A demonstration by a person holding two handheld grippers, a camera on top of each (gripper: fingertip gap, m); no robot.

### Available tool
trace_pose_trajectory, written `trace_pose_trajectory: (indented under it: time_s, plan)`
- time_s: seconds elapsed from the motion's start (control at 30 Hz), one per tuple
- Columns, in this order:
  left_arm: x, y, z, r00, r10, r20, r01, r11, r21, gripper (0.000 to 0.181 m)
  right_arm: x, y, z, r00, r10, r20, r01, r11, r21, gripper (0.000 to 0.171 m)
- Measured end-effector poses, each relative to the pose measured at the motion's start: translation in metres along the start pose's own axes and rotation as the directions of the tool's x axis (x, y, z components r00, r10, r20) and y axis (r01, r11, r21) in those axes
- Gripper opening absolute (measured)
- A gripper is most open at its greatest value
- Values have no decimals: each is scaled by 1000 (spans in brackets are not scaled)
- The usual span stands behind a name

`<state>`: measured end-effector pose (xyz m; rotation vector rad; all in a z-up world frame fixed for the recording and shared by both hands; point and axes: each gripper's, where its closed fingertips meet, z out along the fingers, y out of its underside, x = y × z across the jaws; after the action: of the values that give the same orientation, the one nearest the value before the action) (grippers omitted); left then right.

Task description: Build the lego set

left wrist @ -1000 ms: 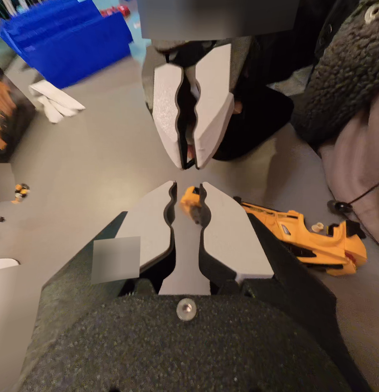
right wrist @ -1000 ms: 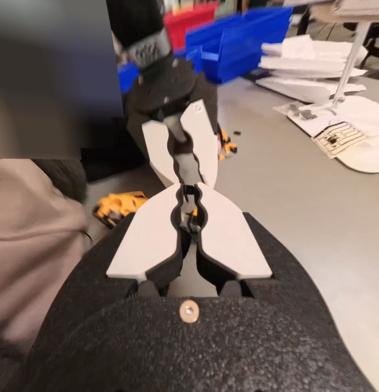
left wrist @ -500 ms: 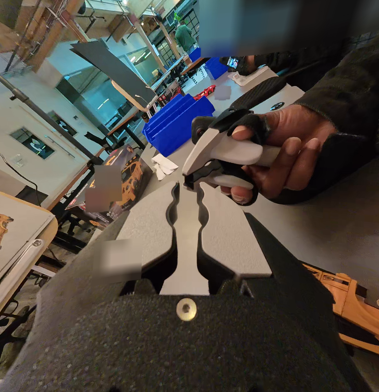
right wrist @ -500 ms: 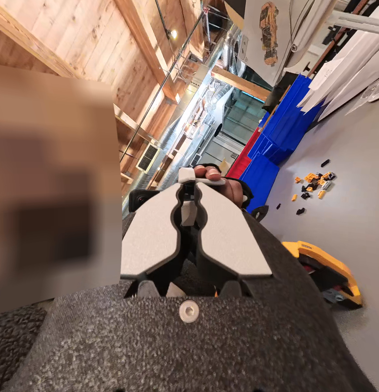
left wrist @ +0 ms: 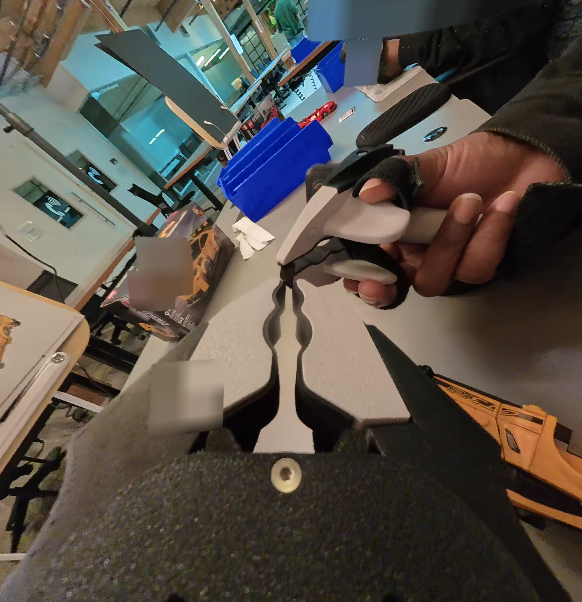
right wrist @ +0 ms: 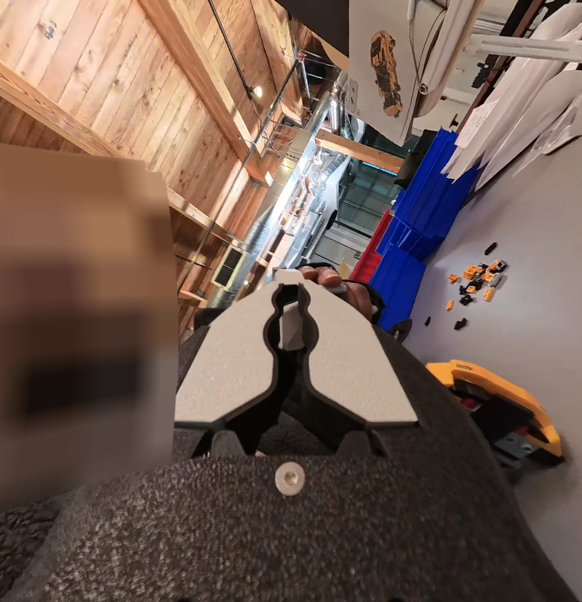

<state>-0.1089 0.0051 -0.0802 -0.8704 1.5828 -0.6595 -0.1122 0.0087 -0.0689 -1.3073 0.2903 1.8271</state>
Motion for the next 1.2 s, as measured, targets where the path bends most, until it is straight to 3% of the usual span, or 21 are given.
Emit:
trace_pose_trajectory:
  time_s: [0.03, 0.13, 0.23, 0.3, 0.37, 0.47, 0.53, 0.93, 1.2]
  plan:
    - [1, 1, 0, 1000, -11, -13, 11, 1000, -4, 4, 1, 1, -1, 999, -28, -19, 28, 1000, -15, 8]
    - [7, 7, -1, 989, -97, -110, 95, 995, -26, 3, 6, 1, -5, 987, -137, -88, 130, 988, -85, 9]
    - [14, 18, -2, 934, -265, -241, 250, 964, -91, 2, 11, 2, -13, 916, -371, -153, 330, 913, -238, 10]
    - [22, 30, -4, 856, -394, -335, 347, 918, -193, 2, 19, 7, -20, 783, -597, -175, 494, 767, -410, 10]
    - [27, 40, -6, 784, -486, -387, 400, 872, -284, 3, 29, 12, -28, 599, -787, -145, 600, 561, -571, 9]
    - [36, 54, -6, 708, -567, -422, 414, 816, -403, 3, 45, 22, -37, 383, -923, -45, 620, 293, -728, 7]
    - [42, 59, -5, 690, -575, -440, 387, 806, -448, 2, 54, 29, -41, 310, -951, 7, 601, 191, -776, 7]
    - [54, 62, -3, 660, -558, -504, 267, 801, -536, 2, 60, 41, -38, 295, -954, 54, 592, 138, -794, 4]
    - [56, 60, -3, 658, -541, -524, 208, 799, -564, 2, 66, 39, -34, 343, -939, 1, 557, 202, -805, 0]
